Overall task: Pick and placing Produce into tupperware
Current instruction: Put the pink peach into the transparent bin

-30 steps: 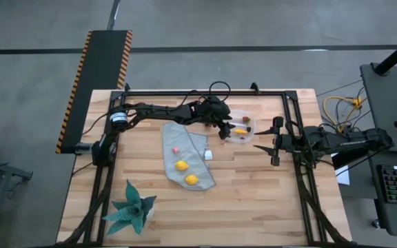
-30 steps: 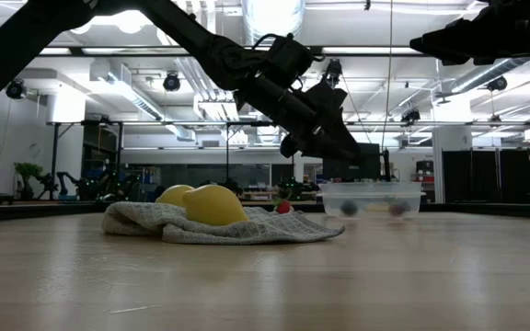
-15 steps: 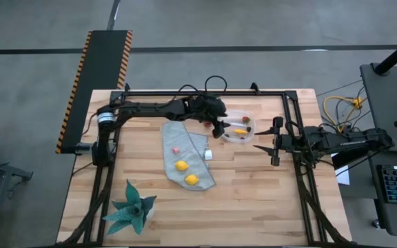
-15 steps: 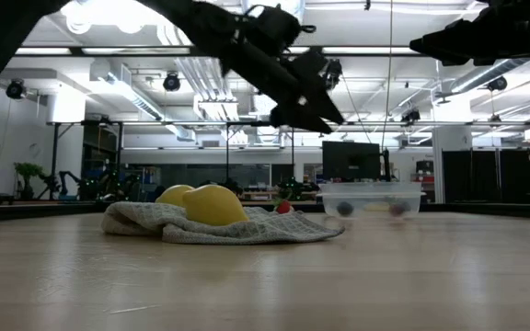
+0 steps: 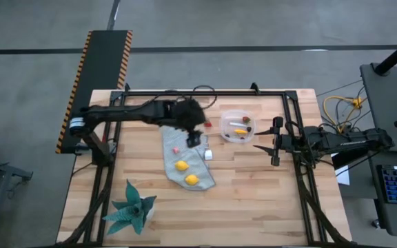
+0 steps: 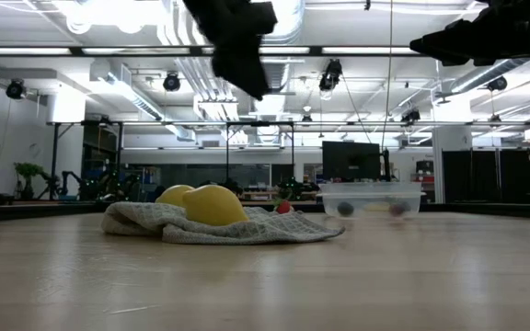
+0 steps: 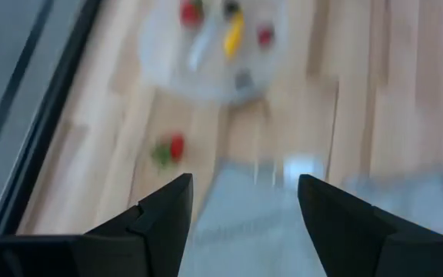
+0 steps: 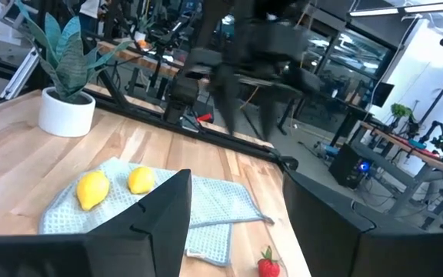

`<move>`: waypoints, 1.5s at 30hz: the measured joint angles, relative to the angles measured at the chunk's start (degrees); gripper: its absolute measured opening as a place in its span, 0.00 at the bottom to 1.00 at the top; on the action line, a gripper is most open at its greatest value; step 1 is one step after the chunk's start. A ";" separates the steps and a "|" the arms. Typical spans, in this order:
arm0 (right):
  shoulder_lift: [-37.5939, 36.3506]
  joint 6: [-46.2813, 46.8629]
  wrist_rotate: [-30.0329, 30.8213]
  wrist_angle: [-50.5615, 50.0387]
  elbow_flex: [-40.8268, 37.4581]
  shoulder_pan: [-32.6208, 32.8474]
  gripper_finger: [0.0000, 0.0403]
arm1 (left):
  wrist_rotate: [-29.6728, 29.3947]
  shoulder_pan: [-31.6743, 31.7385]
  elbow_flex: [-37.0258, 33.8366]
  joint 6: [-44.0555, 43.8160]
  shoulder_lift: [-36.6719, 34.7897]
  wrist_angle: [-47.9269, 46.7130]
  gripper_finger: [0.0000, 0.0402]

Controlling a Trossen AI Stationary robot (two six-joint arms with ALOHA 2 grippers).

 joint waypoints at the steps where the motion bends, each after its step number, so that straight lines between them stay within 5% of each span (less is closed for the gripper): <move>1: 0.00 0.00 0.01 -0.04 0.00 -0.01 0.49 | -0.95 -0.90 -0.15 0.93 -0.31 -2.51 0.55; 8: 0.00 0.04 0.00 0.00 0.00 -0.01 0.49 | -6.99 -5.34 -7.07 10.76 -0.53 -8.36 0.55; 19: 0.00 0.22 0.00 0.09 0.00 -0.01 0.49 | -6.21 -6.56 -19.37 10.97 -0.53 -9.82 0.55; 28: 0.00 0.15 0.00 0.09 0.00 -0.01 0.49 | -5.85 -6.69 -25.31 13.33 -0.48 -2.26 0.55; 45: 0.00 0.07 0.00 0.02 0.00 -0.01 0.49 | -6.04 -6.69 -25.92 16.73 6.51 1.01 0.55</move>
